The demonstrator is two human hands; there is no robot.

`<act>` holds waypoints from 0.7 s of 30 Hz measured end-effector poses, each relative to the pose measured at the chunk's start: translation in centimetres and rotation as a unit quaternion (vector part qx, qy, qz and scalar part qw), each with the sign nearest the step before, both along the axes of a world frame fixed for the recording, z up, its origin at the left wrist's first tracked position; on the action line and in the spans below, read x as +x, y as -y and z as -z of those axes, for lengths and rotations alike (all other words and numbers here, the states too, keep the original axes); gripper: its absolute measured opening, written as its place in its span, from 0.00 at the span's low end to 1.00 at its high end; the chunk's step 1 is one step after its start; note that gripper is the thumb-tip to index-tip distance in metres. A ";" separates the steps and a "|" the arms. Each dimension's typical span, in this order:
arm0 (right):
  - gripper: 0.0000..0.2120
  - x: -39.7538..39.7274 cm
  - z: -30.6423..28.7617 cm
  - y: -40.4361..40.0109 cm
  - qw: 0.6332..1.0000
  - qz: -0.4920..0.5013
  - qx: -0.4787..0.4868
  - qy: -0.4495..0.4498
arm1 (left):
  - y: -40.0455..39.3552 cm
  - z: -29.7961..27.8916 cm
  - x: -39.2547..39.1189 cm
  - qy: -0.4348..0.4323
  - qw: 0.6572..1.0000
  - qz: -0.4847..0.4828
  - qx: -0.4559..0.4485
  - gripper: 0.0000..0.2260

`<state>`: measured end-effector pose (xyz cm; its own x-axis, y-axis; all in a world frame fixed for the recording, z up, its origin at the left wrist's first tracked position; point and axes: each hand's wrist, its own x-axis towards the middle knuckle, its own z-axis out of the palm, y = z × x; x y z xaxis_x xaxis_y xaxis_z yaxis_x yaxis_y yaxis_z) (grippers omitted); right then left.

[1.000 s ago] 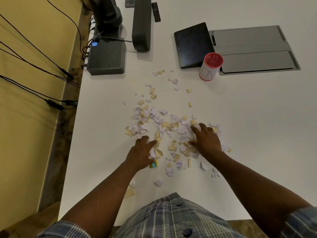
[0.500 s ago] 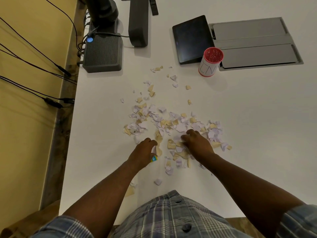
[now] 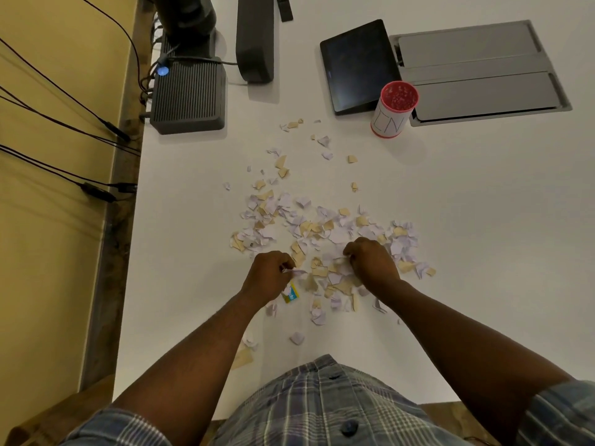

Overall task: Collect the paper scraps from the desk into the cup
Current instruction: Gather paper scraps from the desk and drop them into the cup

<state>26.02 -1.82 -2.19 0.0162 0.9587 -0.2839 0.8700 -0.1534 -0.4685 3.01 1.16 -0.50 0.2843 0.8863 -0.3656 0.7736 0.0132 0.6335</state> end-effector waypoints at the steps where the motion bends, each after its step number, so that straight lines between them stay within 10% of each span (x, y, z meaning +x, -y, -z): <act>1: 0.12 0.1 -0.1 -0.2 1.000 0.014 0.003 -0.011 | -0.3 -0.2 0.1 0.009 1.000 -0.011 0.003 0.07; 13: 0.06 3.9 -6.1 -8.2 0.971 0.153 0.143 -0.113 | -4.3 -0.6 1.2 0.031 0.998 -0.044 0.024 0.06; 21: 0.09 10.8 -9.3 -19.7 0.948 0.238 0.213 -0.007 | -5.5 0.0 2.5 0.018 0.999 -0.035 0.008 0.04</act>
<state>36.85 17.90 7.07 0.4742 0.8717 0.1240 0.7435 -0.3210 -0.5867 5.52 6.68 -0.49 0.2353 0.9100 -0.3413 0.7473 0.0552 0.6622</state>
